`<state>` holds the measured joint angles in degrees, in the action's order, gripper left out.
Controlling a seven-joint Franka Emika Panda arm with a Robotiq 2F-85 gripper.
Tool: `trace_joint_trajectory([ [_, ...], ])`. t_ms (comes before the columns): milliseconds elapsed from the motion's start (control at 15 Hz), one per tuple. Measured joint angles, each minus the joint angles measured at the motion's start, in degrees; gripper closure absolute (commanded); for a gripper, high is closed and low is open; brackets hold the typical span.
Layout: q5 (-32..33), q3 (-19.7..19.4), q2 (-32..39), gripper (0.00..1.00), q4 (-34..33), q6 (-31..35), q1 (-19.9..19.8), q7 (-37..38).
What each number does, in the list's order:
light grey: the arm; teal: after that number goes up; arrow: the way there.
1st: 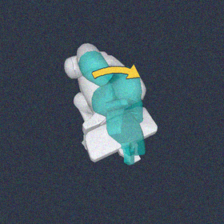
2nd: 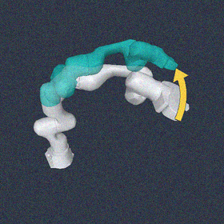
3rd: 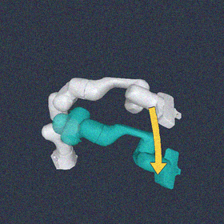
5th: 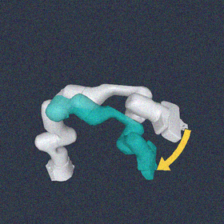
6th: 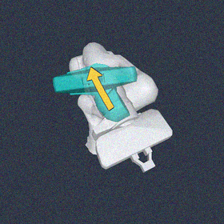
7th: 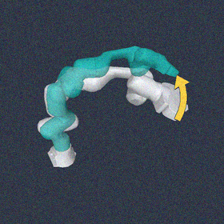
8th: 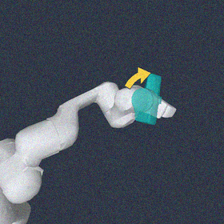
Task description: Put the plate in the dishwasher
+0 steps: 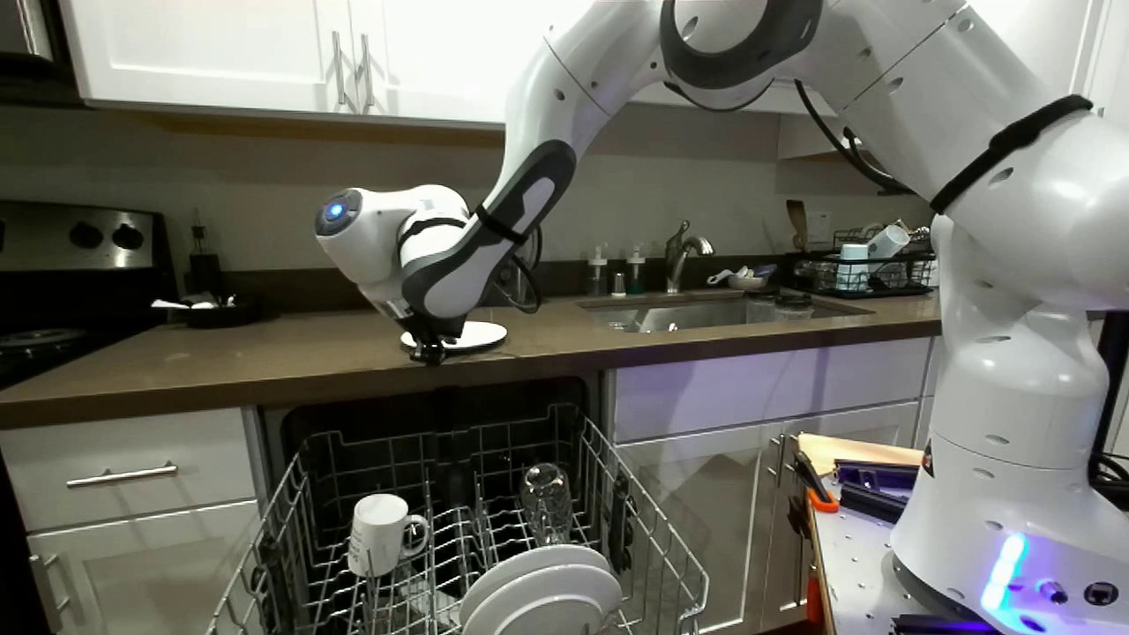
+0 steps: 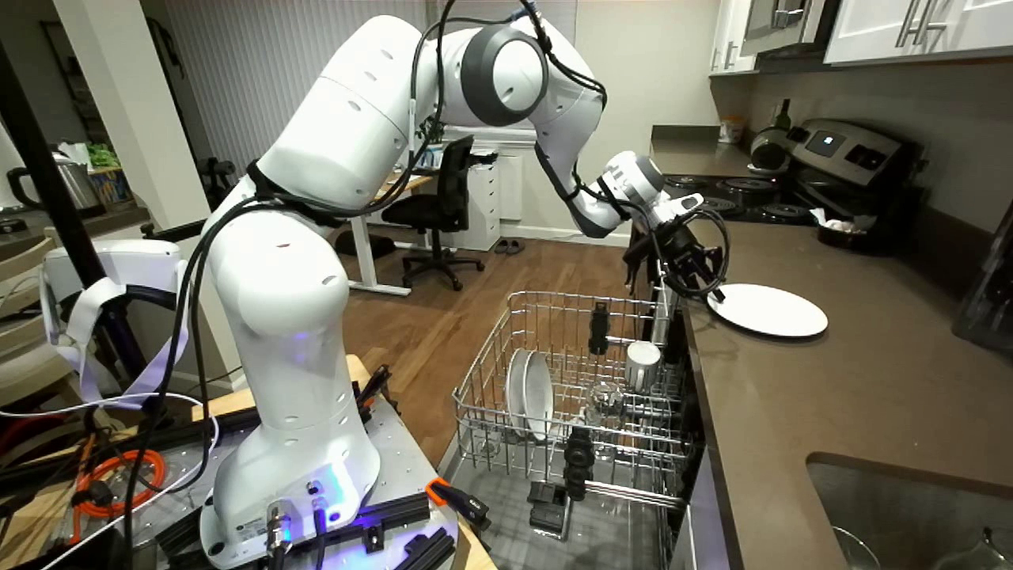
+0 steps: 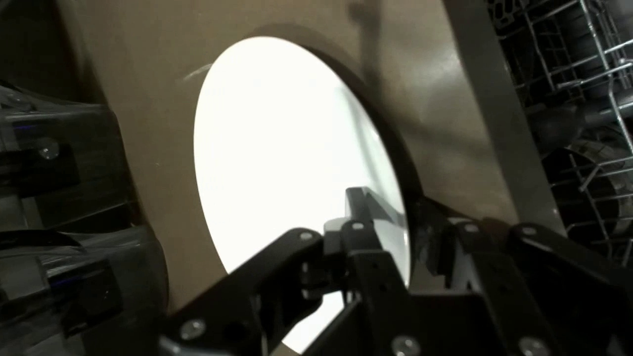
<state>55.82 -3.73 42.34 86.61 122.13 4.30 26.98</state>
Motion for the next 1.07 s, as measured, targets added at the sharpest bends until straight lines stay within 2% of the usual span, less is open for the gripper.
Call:
trace_joint_trajectory([
  [133,-0.2,-0.1,0.0,0.92,0.0,0.1,0.2,-0.9],
  [667,-0.2,0.1,-0.7,0.92,0.6,0.1,0.7,-2.0],
  [1067,-0.2,0.4,-3.1,0.92,4.2,0.2,2.2,-2.0],
])
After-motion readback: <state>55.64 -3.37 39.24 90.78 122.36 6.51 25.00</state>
